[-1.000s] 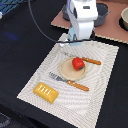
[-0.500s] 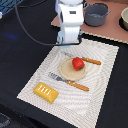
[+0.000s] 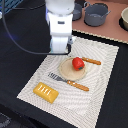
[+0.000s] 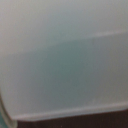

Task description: Interact with the objects in diverse but meaningful ways.

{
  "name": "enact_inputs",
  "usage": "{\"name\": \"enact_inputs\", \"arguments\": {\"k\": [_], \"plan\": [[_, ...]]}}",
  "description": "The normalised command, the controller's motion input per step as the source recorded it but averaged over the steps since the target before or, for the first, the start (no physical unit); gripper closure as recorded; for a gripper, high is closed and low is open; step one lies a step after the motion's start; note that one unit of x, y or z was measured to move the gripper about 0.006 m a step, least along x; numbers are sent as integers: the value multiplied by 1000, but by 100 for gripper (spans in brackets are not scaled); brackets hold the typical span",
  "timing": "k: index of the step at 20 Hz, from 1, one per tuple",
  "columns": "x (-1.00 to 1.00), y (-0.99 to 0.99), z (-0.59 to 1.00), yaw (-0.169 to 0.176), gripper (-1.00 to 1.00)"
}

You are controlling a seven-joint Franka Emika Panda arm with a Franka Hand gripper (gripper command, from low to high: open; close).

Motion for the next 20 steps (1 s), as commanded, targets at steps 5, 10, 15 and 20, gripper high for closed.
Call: {"name": "enact_inputs", "arguments": {"k": [5, 10, 15, 20], "plan": [[-506, 0, -469, 0, 100], [-443, 0, -294, 0, 100], [-199, 6, 120, 0, -100], [-87, 74, 436, 0, -100]]}}
